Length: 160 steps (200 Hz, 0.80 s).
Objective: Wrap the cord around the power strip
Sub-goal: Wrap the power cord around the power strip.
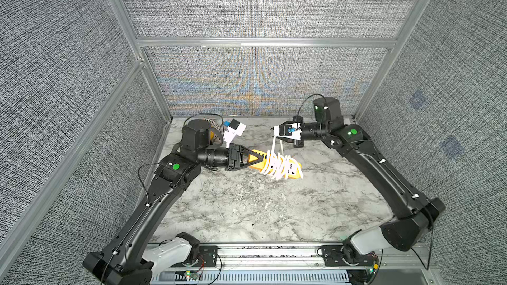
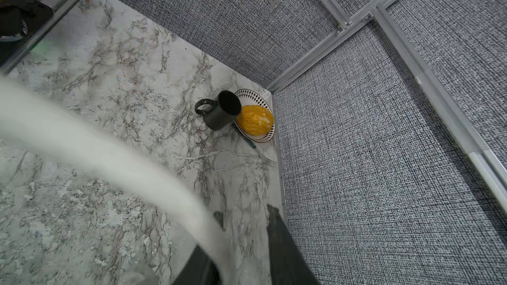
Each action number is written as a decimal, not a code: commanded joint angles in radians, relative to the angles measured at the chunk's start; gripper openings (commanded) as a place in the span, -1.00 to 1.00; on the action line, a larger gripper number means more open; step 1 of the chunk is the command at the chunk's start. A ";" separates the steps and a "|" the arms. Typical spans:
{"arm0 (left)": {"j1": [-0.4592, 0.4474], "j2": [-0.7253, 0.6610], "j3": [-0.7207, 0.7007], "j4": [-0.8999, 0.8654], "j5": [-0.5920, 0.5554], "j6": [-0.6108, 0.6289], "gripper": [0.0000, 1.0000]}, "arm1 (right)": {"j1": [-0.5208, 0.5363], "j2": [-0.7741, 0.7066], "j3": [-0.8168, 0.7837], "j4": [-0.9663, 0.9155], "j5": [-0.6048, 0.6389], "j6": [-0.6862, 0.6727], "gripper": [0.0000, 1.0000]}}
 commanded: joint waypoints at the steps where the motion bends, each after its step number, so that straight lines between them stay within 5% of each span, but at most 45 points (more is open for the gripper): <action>1: 0.000 0.001 0.013 0.075 0.077 -0.013 -1.00 | 0.000 -0.028 -0.032 0.070 0.026 0.038 -0.20; 23: -0.001 0.001 0.015 0.087 0.086 -0.023 -1.00 | -0.004 -0.066 -0.083 0.102 0.039 0.051 0.05; 51: -0.001 0.003 0.024 0.117 0.102 -0.046 -1.00 | -0.029 -0.118 -0.157 0.143 0.026 0.081 0.13; 160: 0.000 0.011 0.072 0.265 0.129 -0.182 -1.00 | -0.114 -0.265 -0.594 0.572 -0.166 0.463 -0.01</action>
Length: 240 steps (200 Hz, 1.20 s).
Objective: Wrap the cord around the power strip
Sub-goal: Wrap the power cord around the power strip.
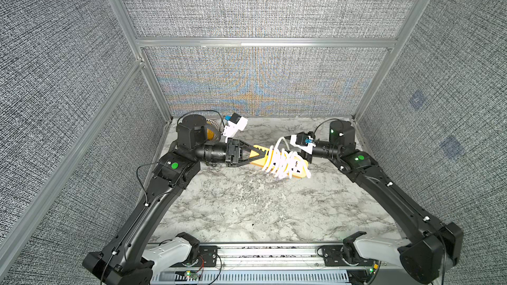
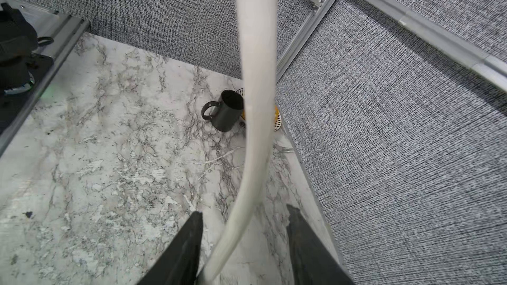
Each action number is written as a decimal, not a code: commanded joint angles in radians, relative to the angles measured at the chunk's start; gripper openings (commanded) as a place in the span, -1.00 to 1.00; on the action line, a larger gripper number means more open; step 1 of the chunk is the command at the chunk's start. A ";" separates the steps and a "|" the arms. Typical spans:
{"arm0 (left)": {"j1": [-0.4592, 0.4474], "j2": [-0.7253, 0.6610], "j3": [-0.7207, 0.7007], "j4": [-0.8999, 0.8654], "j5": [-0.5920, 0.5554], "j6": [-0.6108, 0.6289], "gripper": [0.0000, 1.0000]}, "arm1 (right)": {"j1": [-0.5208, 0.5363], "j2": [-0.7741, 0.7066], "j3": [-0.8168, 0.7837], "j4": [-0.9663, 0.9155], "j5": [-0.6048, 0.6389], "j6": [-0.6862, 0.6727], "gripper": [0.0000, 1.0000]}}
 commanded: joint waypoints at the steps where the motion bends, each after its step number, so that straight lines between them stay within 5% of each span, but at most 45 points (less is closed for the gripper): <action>1: 0.000 0.002 0.033 0.113 0.027 -0.034 -1.00 | -0.001 -0.015 -0.066 0.152 -0.050 0.135 -0.01; 39: 0.000 0.017 0.072 0.157 0.016 -0.068 -1.00 | -0.002 -0.035 -0.180 0.285 -0.069 0.247 -0.21; 78: -0.001 0.026 0.075 0.227 -0.008 -0.121 -1.00 | 0.001 -0.042 -0.246 0.440 -0.099 0.371 -1.00; 129: 0.003 0.003 0.000 0.409 -0.261 -0.207 -1.00 | 0.022 -0.077 -0.381 0.702 -0.093 0.584 -1.00; 162: 0.001 0.002 -0.055 0.442 -0.454 -0.247 -1.00 | 0.092 -0.098 -0.413 0.736 0.004 0.607 -1.00; 214: 0.001 0.012 -0.094 0.376 -0.687 -0.168 -1.00 | 0.250 -0.120 -0.304 0.505 0.191 0.435 -1.00; 240: 0.002 0.059 -0.117 0.469 -0.710 -0.212 -1.00 | 0.324 -0.095 -0.192 0.351 0.266 0.341 -1.00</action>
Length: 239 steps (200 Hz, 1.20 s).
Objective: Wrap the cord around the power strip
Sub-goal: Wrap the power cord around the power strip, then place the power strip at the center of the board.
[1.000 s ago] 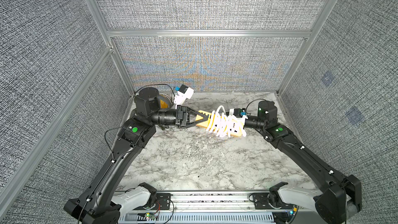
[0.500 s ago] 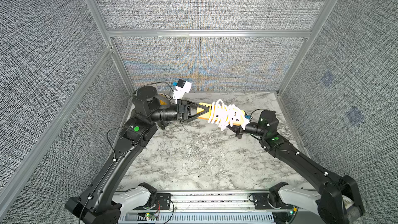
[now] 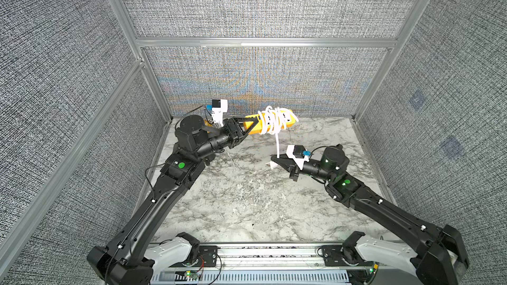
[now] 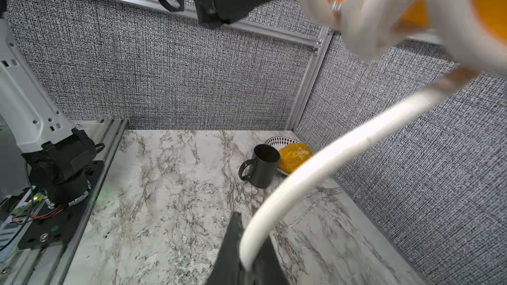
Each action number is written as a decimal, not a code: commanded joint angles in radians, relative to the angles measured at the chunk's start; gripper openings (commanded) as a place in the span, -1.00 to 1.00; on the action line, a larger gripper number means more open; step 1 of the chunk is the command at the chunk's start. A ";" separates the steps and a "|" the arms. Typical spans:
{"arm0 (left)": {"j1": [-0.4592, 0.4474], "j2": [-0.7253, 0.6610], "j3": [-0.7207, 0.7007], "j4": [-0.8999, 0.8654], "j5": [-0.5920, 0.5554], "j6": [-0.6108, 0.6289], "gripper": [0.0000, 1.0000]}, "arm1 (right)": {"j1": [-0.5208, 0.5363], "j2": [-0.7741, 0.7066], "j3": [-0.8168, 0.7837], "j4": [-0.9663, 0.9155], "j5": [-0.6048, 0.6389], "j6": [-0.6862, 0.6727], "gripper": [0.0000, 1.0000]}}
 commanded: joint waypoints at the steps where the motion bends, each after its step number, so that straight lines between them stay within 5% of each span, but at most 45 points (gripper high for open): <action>1: 0.001 0.040 0.002 0.109 -0.098 -0.003 -1.00 | 0.052 0.012 0.070 -0.134 0.090 -0.127 -1.00; 65: 0.002 0.066 0.066 -0.220 -0.267 0.397 -1.00 | 0.198 0.033 0.338 -0.513 0.318 -0.378 -1.00; 113: 0.001 0.116 0.067 -0.357 -0.139 0.565 -1.00 | 0.190 0.128 0.465 -0.645 0.404 -0.459 -1.00; 181: 0.001 0.118 -0.112 -0.474 -0.111 0.695 -1.00 | 0.175 0.252 0.573 -0.733 0.557 -0.522 -1.00; 239: 0.000 0.225 -0.128 -0.526 0.097 0.769 -1.00 | 0.146 0.301 0.510 -0.646 0.584 -0.682 -1.00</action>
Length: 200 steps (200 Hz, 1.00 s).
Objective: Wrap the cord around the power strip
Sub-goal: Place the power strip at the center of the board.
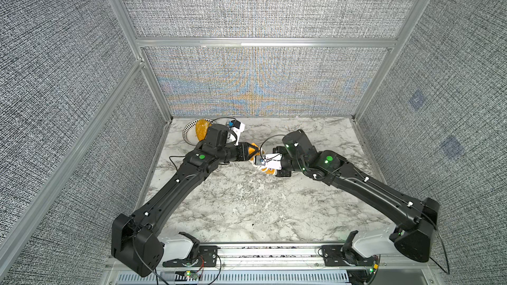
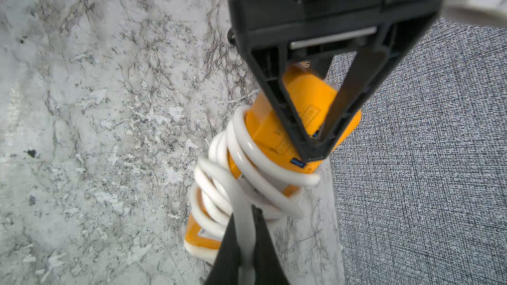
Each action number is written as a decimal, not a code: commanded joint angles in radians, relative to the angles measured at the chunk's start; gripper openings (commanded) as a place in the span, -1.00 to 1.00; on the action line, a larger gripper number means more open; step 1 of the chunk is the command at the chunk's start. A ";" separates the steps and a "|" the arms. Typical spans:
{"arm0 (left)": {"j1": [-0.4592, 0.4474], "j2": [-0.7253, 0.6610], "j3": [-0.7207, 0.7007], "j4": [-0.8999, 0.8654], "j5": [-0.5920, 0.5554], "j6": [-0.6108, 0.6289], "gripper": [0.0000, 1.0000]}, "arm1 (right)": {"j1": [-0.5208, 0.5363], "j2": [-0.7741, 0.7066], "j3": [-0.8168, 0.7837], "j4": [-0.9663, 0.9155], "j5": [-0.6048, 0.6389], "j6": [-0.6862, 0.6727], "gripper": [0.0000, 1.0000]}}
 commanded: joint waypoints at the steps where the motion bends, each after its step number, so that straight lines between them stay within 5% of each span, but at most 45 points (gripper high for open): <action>1: 0.000 0.044 -0.028 -0.167 0.125 0.091 -1.00 | -0.021 0.007 -0.011 0.248 0.048 -0.079 -1.00; 43: -0.001 0.095 -0.199 0.099 0.233 -0.065 -1.00 | -0.063 0.047 -0.109 0.319 -0.069 -0.139 -1.00; 146: 0.017 0.349 -0.315 0.405 0.279 -0.112 -1.00 | -0.174 0.212 -0.304 0.513 -0.186 -0.220 -1.00; 200: 0.054 0.420 -0.356 0.484 0.248 -0.151 -1.00 | -0.202 0.278 -0.306 0.542 -0.180 -0.230 -0.18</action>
